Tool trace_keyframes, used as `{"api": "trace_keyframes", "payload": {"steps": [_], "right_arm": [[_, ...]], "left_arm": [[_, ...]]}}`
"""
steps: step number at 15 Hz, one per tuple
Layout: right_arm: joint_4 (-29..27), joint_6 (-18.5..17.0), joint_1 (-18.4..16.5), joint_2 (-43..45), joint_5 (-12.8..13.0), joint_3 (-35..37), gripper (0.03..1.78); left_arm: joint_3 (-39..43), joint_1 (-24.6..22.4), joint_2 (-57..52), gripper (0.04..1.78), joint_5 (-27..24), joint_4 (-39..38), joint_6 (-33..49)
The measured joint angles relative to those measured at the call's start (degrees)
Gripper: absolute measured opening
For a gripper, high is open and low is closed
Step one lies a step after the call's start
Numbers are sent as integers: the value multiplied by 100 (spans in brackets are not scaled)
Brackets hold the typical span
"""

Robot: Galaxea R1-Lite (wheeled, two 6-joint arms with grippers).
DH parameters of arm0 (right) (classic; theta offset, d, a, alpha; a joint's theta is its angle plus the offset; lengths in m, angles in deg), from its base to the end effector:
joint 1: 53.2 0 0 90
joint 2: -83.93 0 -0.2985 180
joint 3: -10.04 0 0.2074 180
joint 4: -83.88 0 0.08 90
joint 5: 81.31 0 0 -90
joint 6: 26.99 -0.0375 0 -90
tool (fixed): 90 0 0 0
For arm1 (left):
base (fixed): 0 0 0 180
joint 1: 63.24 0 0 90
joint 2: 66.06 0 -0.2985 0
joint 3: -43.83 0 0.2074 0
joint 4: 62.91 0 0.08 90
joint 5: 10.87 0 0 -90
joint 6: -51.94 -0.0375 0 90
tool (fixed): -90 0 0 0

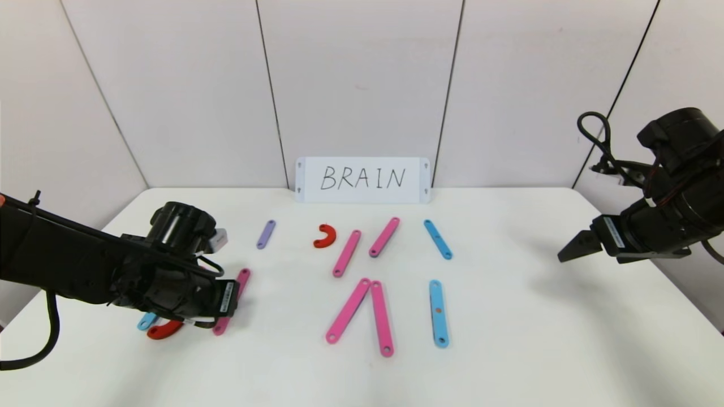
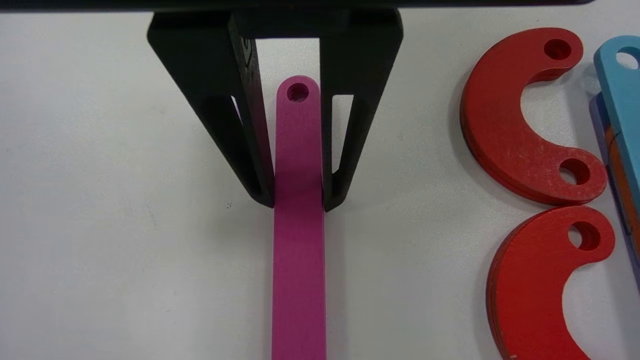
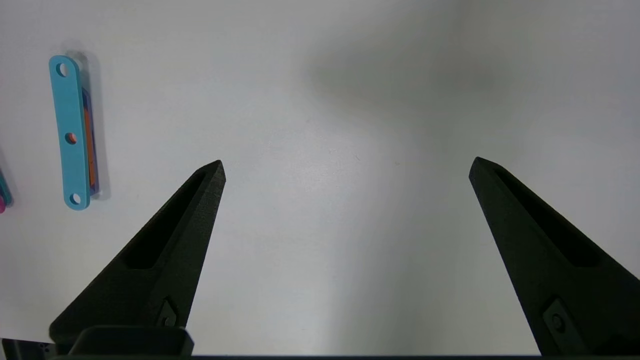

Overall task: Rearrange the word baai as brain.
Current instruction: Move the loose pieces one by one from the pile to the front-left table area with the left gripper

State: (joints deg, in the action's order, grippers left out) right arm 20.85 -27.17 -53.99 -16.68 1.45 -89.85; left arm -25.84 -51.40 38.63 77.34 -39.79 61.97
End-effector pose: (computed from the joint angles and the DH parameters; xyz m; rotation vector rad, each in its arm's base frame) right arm 0.3142 0.0004 0.1857 0.0808 1.1106 0.0990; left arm 0.3008 -0.0643 0.0699 -0.0700 1.0280 -0.1277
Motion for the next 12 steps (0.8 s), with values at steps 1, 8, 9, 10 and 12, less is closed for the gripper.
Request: {"api": "trace_keyframes", "payload": {"steps": [1,8,9,10,12], "right_arm": [[0,0,0,-2,0,0,171],[0,32,6,0,0,15,171],[0,32,6,-2,2,15,171],[-1,34,11,-5,0,15,171],[0,34,6,-7,0,15,171]], "left_arm": [[10,7,-13,47,-2,-10,-1],[123,195,-165,151,-18,-207,-1],[68,229,-190,160,-21,-207,-1],[-17,256,-210,167,-16,-213,0],[-213,282,-232,173,-13,-216,-1]]}}
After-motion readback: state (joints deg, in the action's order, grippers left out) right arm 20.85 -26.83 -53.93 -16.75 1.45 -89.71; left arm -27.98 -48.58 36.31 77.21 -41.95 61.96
